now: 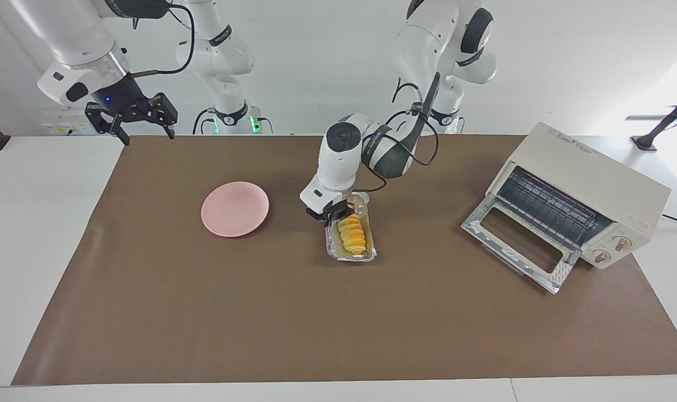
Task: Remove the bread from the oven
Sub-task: 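Carry the foil tray with the left gripper toward the table center, then set the tray down with the left gripper while the right gripper approaches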
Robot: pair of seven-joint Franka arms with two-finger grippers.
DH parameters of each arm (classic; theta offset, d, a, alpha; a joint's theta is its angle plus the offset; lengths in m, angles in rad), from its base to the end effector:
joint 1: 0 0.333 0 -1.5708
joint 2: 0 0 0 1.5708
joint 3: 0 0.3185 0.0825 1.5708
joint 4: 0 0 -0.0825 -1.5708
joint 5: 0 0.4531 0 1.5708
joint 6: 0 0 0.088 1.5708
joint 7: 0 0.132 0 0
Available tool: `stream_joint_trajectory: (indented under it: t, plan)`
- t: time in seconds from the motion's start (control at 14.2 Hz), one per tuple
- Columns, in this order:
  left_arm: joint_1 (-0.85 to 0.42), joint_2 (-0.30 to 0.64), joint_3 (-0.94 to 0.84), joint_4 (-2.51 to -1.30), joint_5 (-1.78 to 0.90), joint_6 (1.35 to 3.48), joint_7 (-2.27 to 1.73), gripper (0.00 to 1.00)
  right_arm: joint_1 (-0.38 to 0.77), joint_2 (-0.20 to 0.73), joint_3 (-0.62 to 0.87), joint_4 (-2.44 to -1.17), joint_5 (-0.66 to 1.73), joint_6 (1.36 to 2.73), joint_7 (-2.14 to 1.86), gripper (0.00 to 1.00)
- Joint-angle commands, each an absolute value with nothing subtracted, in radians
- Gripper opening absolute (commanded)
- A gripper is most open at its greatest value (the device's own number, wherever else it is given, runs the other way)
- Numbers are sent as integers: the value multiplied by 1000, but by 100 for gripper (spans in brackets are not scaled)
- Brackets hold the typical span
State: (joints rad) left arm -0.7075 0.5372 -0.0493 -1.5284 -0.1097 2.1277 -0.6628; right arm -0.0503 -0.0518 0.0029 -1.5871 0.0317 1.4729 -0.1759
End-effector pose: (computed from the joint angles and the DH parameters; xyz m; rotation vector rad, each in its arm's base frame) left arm 0.5565 -0.5294 0.2965 3.0094 -0.0469 -0.0465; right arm 0.5949 -0.0237 0.6167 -3.0954 -0.2024 0.0908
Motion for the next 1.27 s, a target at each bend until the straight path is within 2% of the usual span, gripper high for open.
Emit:
stream_joint_trajectory:
  t: [0.0, 0.21, 0.35, 0.56, 0.85, 0.99, 1.2]
  plan:
    - [-710, 537, -38, -1502, -138, 2106, -684, 98, -69, -71, 12, -1603, 44, 1462, -170, 100]
    - [-698, 516, -34, -1500, -140, 2072, -704, 100, -68, -72, 12, -1605, 44, 1460, -172, 100]
    - [-651, 436, -31, -1517, -140, 2024, -700, 100, -55, -75, 15, -1615, 44, 1462, -167, 100]
    - [-484, 324, -31, -1529, -138, 1812, -645, 100, -22, -113, 40, -1698, 44, 1518, -146, 100]
    - [-197, 226, -31, -1537, -135, 1593, -285, 100, 136, -106, 40, -1819, 44, 1693, 35, 100]
    - [-94, 178, -26, -1537, -129, 1504, -163, 100, 219, -54, 41, -1853, 44, 1779, 134, 100]
    - [-51, 97, -26, -1587, -60, 1441, -132, 100, 366, 105, 41, -1845, 44, 1974, 367, 100]
